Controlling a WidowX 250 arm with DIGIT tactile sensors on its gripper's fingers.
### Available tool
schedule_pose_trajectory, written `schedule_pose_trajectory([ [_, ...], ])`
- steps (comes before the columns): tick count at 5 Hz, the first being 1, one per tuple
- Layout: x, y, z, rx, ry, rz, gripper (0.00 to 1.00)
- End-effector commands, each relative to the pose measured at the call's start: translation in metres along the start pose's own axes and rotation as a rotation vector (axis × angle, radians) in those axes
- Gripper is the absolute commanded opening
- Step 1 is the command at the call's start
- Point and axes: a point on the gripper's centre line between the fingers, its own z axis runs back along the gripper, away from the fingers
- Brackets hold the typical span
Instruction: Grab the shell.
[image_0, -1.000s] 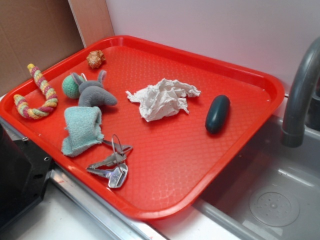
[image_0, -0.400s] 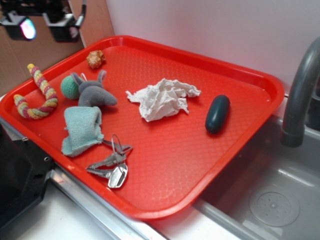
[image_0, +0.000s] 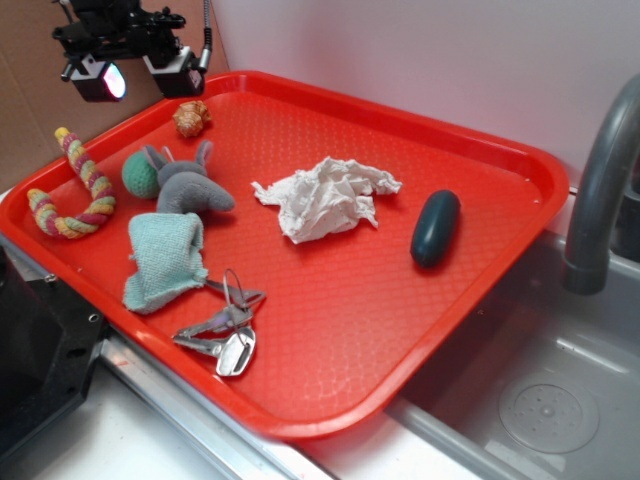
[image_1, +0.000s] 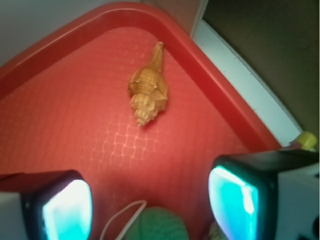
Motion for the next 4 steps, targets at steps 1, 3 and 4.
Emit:
schedule_pose_trajectory([
  [1,0.006,0.005,0.008,-0.001,-0.03,0.012,1.0],
  [3,0.028,0.005,-0.034,0.007,-0.043,0.063,1.0],
  [4,0.039,0.012,-0.053,0.033,-0.038,0.085,1.0],
])
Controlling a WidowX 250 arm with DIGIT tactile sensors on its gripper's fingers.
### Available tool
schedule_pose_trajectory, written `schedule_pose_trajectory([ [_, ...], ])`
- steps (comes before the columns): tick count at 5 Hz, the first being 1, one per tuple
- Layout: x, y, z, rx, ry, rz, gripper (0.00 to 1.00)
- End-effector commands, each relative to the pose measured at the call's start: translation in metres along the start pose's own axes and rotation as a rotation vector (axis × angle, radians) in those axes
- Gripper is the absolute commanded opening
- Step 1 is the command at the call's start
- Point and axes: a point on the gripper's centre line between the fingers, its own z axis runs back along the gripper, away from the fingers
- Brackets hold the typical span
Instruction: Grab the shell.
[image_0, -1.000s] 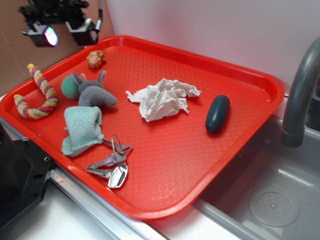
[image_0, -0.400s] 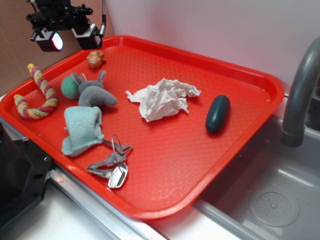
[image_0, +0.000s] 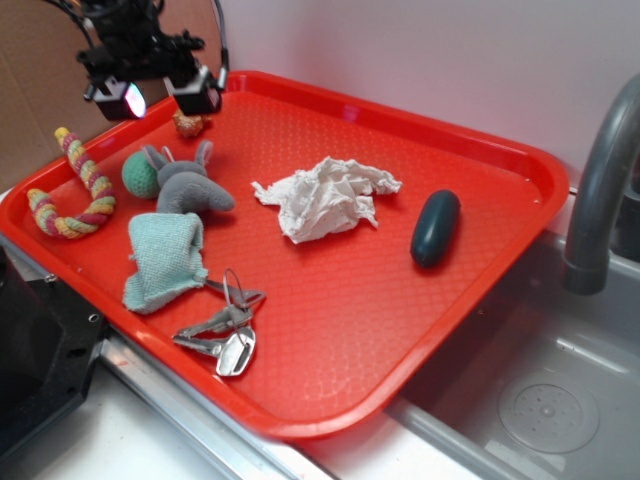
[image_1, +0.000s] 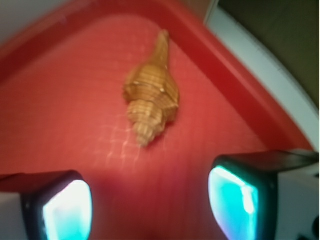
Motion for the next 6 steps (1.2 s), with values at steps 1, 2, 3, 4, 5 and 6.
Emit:
schedule_pose_trajectory([
  [1,0.034,0.021,-0.018,0.017,-0.027,0.074,1.0],
  [2,0.036,0.023,-0.026,0.025,-0.033,0.078,0.26],
  [3,0.032,0.027,-0.015,0.027,-0.037,0.081,0.0],
  [4,0.021,0.022,0.028,0.02,-0.01,0.022,0.0],
  [5,-0.003,-0.004,0.084,-0.025,-0.026,-0.094,0.0],
  [6,-0.027,-0.026,0.135,-0.148,0.083,-0.285,0.0],
])
